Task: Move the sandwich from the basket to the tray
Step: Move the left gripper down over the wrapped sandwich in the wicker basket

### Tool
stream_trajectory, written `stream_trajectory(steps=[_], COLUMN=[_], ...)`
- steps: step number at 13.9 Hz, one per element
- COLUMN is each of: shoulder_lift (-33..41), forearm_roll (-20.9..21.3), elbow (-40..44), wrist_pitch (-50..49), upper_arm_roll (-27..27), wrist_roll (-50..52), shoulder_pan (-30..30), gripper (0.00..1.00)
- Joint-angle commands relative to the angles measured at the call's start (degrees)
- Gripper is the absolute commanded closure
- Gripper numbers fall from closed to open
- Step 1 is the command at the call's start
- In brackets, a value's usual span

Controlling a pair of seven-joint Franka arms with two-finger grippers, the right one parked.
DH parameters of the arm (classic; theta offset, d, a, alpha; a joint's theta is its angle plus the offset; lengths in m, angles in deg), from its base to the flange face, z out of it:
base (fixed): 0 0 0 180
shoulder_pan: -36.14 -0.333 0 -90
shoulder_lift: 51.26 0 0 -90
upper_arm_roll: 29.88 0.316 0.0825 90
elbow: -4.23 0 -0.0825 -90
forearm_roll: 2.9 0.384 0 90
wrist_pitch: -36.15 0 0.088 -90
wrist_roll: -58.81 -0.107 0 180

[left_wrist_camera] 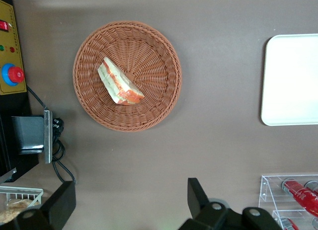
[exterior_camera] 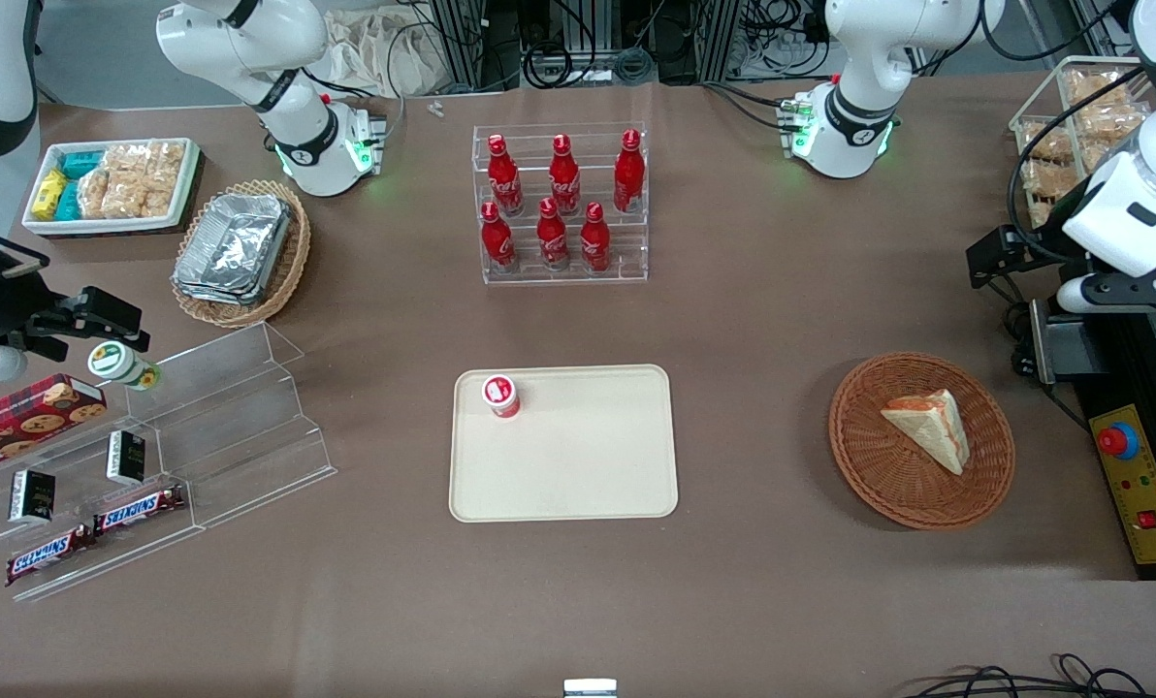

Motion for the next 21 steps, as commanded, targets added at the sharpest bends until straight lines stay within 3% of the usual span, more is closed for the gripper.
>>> stream_trajectory(steps=[1,12,21], shoulder_lift=[0.8,-0.4,-7.6], forearm_roll=[0.7,0.6,-2.6], elbow=[0.3,-1.6,-17.1], wrist_pitch=[-0.5,1.1,22.9], upper_arm_roll=[0.0,-0.1,5.5], wrist_roll=[2.0,8.0,12.9], shoulder_pan=[0.8,-1.6,-1.8], gripper=[0.00,0.00,0.00])
